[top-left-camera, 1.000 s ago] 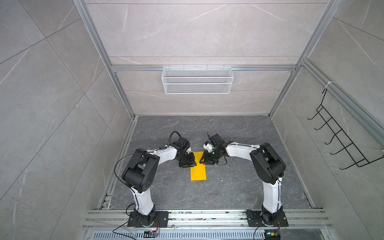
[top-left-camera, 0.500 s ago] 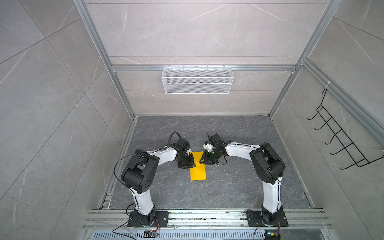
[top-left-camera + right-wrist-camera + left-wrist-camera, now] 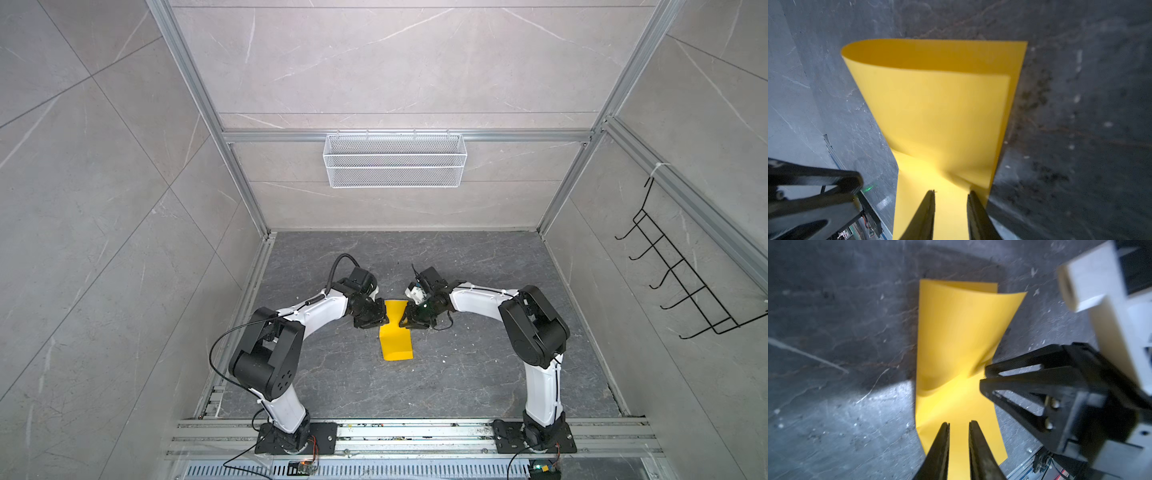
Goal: Fold a paper plane with a square sheet of paper (pick it up from the middle)
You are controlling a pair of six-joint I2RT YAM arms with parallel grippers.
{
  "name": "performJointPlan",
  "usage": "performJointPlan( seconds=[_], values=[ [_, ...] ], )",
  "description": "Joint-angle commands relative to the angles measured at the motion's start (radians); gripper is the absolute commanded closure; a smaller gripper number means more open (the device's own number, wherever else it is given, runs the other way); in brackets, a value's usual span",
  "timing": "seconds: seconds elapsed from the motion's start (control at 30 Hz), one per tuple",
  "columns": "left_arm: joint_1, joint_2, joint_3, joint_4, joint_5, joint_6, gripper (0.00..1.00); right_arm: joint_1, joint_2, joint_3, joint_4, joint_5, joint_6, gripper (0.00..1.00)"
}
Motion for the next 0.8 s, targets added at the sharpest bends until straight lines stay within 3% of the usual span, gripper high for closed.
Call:
performJointPlan(
  seconds=[0.0,0.17,0.43,0.63,0.77],
  values=[
    [0.003,0.069,0.049,0.040,0.029,0.009,0.78,0.000,0.121,-0.053,-0.086,0.207,-0.029,0.68],
    [0.004,0.138,0.066,0.029,0.007,0.021,0.79,0.000,0.126,-0.045,-0.093,0.206,-0.035,0.68],
    [0.060,0.155,-0.037,0.028,0.037,0.049,0.79,0.000,0.131,-0.040,-0.107,0.212,-0.043,0.69],
    [0.128,0.119,-0.132,0.047,0.054,0.075,0.79,0.000,0.131,-0.040,-0.115,0.221,-0.049,0.68],
    [0.143,0.057,-0.111,0.018,0.062,0.107,0.79,0.000,0.132,-0.035,-0.121,0.226,-0.051,0.69]
  ],
)
